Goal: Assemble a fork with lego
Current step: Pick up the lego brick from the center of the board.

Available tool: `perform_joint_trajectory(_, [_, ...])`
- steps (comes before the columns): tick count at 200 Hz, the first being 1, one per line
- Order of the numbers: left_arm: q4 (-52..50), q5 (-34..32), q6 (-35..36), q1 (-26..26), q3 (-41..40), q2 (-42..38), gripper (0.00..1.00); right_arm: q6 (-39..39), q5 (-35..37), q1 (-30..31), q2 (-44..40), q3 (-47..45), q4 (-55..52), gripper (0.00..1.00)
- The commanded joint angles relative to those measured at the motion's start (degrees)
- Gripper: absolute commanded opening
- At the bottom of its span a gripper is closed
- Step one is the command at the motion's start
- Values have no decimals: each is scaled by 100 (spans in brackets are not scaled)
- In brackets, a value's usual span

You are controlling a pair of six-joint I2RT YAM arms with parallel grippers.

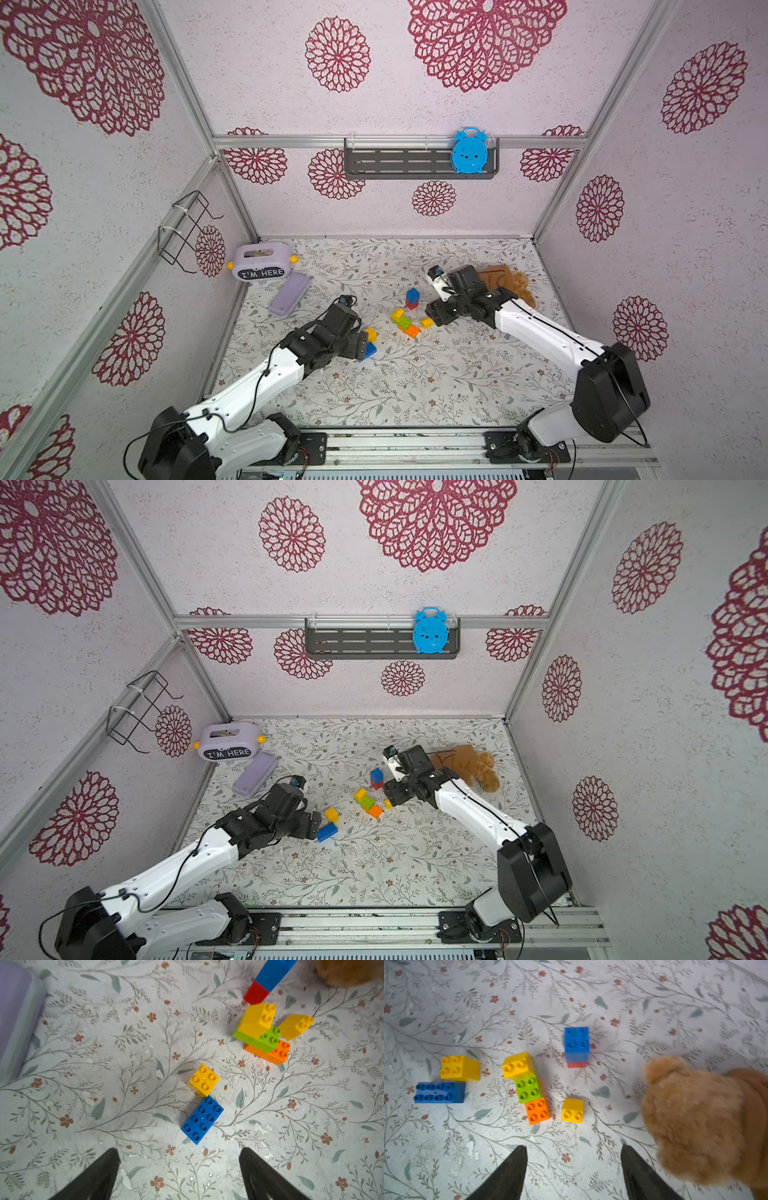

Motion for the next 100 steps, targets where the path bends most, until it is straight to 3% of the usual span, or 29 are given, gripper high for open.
perform_joint_trajectory(1, [-286,440,19,-121,282,562,95,557,185,-302,-446,-386,154,79])
perform_joint_trajectory(100, [-432,872,1051,-232,1299,2944,86,743,215,-865,-858,-859,-68,81])
